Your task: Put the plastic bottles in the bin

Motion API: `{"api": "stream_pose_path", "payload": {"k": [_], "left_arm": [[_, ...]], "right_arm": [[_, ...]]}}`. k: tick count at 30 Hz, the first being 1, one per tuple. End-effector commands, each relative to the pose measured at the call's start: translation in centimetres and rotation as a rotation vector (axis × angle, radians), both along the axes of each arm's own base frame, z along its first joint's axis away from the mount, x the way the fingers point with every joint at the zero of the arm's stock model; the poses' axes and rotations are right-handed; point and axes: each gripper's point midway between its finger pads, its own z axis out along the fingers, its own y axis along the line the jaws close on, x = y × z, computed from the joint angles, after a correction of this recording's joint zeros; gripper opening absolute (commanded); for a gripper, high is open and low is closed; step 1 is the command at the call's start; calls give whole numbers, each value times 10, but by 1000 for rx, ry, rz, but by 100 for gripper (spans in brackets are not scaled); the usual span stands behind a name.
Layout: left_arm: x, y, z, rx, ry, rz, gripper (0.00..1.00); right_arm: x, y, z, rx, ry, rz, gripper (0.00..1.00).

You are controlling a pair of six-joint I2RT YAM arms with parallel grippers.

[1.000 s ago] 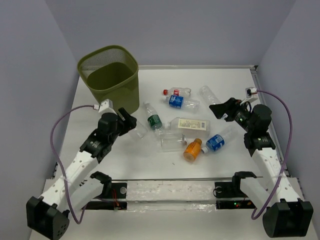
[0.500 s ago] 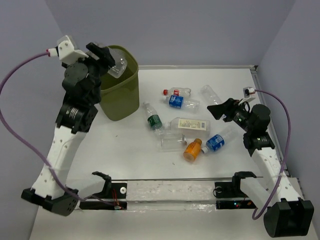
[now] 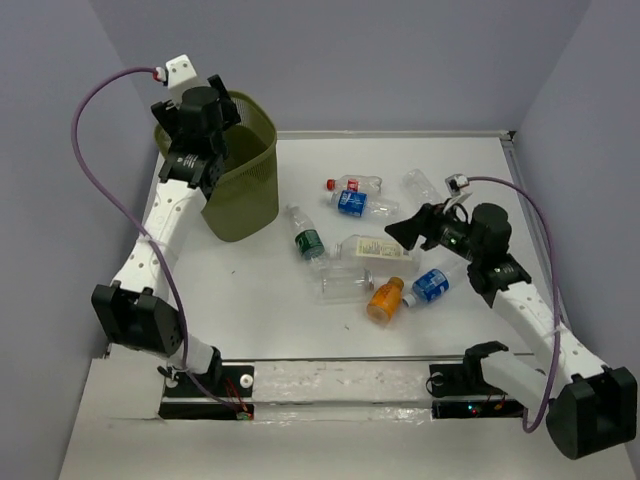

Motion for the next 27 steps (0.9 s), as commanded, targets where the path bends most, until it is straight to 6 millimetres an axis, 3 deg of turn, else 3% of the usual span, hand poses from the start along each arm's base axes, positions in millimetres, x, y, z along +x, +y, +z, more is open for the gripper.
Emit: {"api": "stream_pose_path", "payload": {"k": [1, 2, 3, 6, 7, 8, 9, 10, 11, 12, 13, 14, 15, 17, 18, 20, 24, 25, 26, 27], "left_arm": [[-58, -9, 81, -84, -248, -130, 99], [-78, -11, 97, -112, -305, -169, 99], [-81, -25, 81, -121, -284, -244, 99], [-106, -38, 67, -145, -271, -333, 99], [-121, -45, 55, -153, -255, -388, 99], [-129, -51, 44, -158, -231, -430, 99], [-145, -60, 26, -165, -211, -502, 99], [-155, -65, 16, -170, -200, -543, 99], [-176, -67, 20, -172, -237, -586, 99], [-184, -69, 10, -173, -226, -614, 99], [-192, -79, -20, -184, -165, -676, 99], [-200, -82, -26, -188, -167, -701, 99], [-218, -80, -26, -187, -191, -720, 99], [-230, -78, -53, -185, -145, -726, 99], [-242, -74, -51, -181, -179, -729, 99], [-248, -72, -68, -202, -164, -720, 99], [-259, -78, -79, -238, -214, -761, 99], [-258, -78, -81, -240, -209, -762, 99], [-257, -78, -80, -229, -204, -760, 99], [-254, -78, -83, -224, -190, -760, 99]], "right_arm": [[1, 43, 6, -108, -55, 88, 85], [1, 55, 8, -124, -64, 85, 86], [8, 59, -1, -150, -46, 67, 86], [8, 81, -4, -178, -40, 89, 87], [3, 97, 2, -182, -58, 116, 87], [9, 103, -9, -215, -40, 94, 87], [4, 121, -3, -225, -61, 127, 88], [10, 130, -18, -265, -35, 114, 89], [11, 138, -24, -296, -38, 121, 90], [12, 145, -31, -328, -28, 125, 91], [16, 157, -25, -339, -45, 108, 92], [20, 157, -43, -377, -17, 102, 92], [31, 167, -54, -409, -1, 85, 93], [46, 170, -68, -449, 20, 45, 93], [58, 179, -77, -471, 27, 35, 94], [72, 175, -94, -552, 55, -12, 95], [98, 198, -123, -619, 109, -15, 95], [101, 202, -114, -603, 100, -21, 95], [106, 204, -130, -626, 121, -28, 95], [111, 208, -126, -620, 123, -39, 94]]}}
